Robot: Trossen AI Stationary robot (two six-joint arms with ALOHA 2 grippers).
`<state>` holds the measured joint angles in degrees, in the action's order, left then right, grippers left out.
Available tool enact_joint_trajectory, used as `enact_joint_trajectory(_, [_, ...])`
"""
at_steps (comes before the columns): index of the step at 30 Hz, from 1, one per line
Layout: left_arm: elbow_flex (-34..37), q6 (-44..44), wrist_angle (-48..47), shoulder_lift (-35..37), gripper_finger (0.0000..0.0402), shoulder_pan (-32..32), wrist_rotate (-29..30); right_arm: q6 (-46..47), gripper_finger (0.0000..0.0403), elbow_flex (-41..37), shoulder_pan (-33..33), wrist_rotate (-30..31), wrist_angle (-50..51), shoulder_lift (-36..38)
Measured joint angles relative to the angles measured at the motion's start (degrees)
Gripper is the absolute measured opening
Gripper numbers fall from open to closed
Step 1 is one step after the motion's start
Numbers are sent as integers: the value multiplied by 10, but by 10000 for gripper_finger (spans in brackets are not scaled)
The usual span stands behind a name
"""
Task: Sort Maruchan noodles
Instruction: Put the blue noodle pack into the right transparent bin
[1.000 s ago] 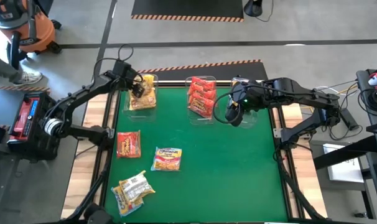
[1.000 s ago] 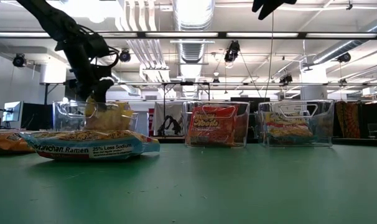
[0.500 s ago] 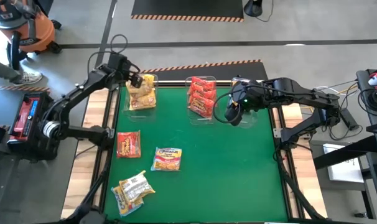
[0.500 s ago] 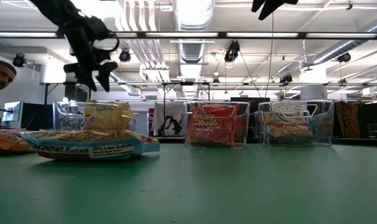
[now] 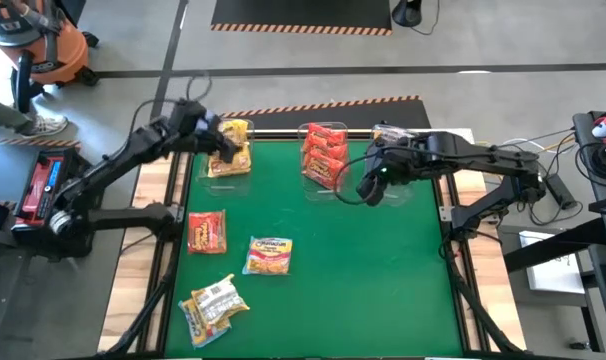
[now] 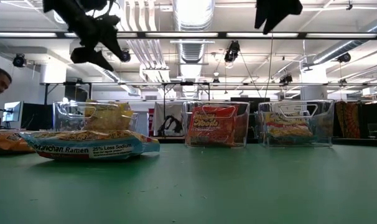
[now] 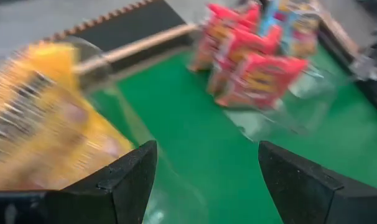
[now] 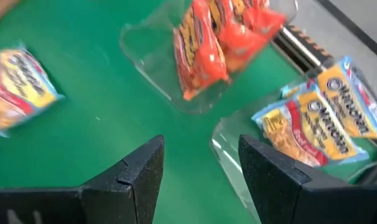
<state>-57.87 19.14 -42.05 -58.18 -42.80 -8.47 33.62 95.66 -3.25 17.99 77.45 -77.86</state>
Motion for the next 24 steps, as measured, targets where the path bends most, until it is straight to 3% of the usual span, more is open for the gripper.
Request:
enact_joint_trajectory(3, [29, 82, 1, 32, 263, 103, 46, 4, 196, -33, 0, -8, -4, -3])
enact_joint_trajectory(7, [78, 224, 29, 55, 262, 269, 152, 3, 196, -86, 4, -55, -40, -3])
enact_joint_trajectory(14, [141, 456, 96, 29, 262, 543, 322, -25, 196, -172, 48, -160, -188, -3])
enact_joint_trajectory(20, [147, 616, 94, -44, 262, 675, 400, -35, 196, -229, 101, -181, -353, -3])
enact_joint_trajectory(24, [128, 631, 91, -103, 262, 712, 406, -28, 196, -262, 133, -180, -481, -3])
